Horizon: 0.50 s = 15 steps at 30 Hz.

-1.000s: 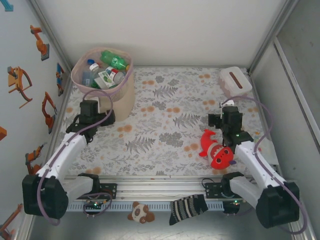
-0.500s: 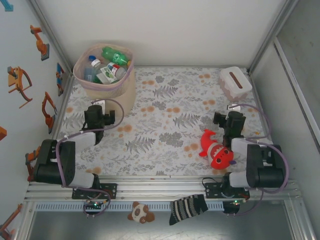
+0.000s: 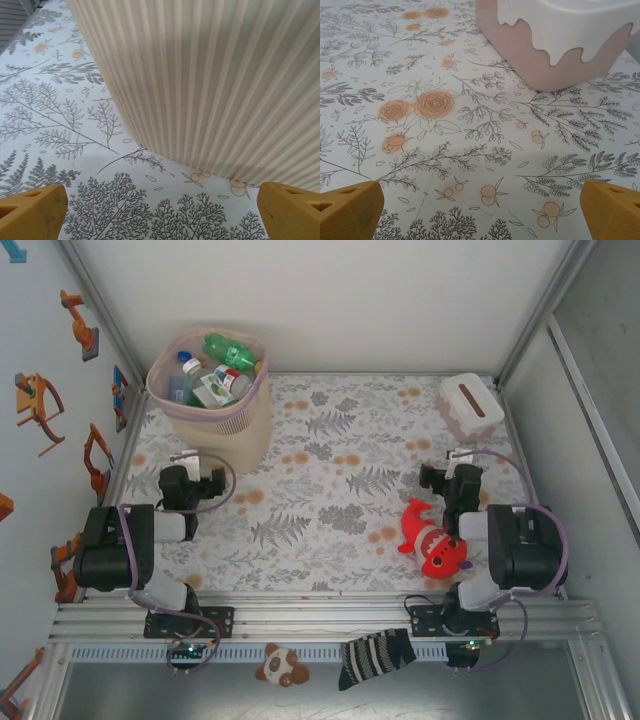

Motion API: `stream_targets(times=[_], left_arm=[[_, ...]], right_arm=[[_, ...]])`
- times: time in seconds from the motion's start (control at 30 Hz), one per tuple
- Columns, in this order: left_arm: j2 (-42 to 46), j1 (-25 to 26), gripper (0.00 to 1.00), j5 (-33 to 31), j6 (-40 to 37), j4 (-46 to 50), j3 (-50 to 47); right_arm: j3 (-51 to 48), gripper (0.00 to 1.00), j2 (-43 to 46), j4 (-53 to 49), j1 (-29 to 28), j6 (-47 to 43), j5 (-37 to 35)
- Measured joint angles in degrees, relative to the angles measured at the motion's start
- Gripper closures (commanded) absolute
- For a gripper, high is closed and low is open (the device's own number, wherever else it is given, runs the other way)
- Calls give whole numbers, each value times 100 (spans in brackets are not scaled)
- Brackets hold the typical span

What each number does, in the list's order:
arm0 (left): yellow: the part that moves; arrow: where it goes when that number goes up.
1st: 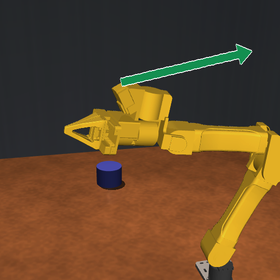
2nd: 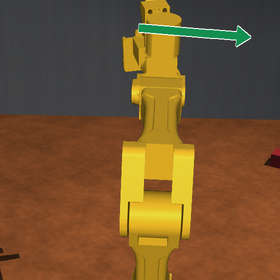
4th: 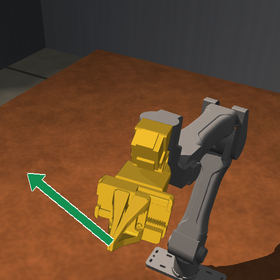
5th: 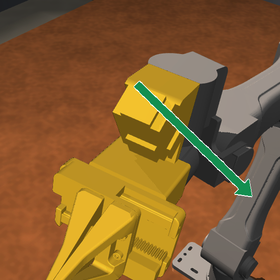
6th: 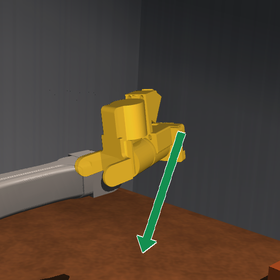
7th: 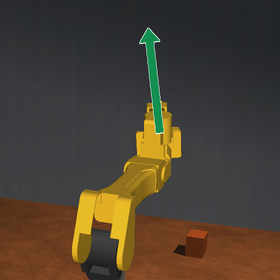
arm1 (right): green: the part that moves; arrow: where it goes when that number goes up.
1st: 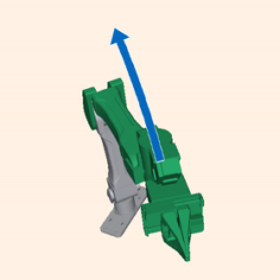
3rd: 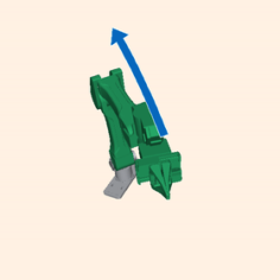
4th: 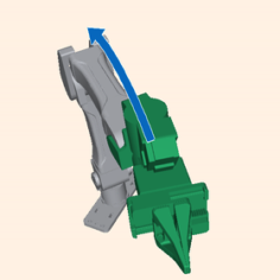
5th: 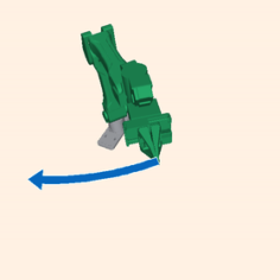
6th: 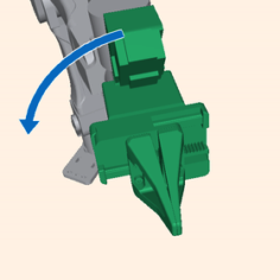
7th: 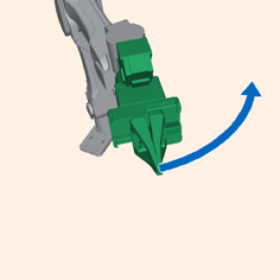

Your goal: Put the plastic bottles in the bin

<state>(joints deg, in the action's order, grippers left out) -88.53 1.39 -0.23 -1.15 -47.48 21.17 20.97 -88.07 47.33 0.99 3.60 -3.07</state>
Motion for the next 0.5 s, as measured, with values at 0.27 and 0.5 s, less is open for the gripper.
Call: stream_targets(times=[0.27,0.5], left_arm=[[4,-26,3,35,59,-52,76],[4,-26,3,59,76,-52,79]], right_arm=[[2,1,0,7,7,0,55],[13,1,0,4,39,2,76]])
